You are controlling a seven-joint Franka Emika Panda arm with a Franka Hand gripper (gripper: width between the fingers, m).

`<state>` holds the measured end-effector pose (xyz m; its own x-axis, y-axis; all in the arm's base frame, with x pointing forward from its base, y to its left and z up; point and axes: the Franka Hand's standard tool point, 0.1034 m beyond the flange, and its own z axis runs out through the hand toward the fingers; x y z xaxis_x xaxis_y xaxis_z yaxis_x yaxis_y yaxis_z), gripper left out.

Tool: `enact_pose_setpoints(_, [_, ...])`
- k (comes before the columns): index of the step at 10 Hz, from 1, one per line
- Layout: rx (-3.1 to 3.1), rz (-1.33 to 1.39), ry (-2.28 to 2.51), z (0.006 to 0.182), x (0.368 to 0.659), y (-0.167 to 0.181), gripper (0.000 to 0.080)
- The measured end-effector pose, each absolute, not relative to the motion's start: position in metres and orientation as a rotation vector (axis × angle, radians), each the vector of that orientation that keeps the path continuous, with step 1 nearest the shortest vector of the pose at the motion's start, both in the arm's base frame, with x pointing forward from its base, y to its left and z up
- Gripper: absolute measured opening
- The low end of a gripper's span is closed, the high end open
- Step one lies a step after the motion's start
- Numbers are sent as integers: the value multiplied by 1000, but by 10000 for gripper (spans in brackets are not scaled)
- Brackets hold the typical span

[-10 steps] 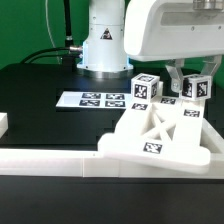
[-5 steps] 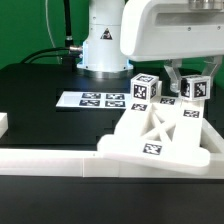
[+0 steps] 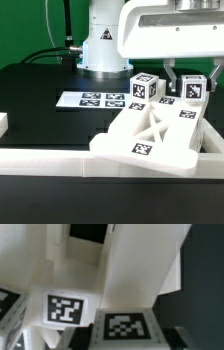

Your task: Assemble chair

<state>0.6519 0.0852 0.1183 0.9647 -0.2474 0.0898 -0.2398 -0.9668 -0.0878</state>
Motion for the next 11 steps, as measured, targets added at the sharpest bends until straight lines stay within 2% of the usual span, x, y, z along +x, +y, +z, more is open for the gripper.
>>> enact_pose_setpoints(4, [-2952, -134, 744, 118, 652, 86, 282])
enact_pose_setpoints(7, [-2744, -78, 1204, 117, 649, 92, 281])
enact_pose_setpoints(11, [-2449, -14, 1686, 109, 642, 106, 276])
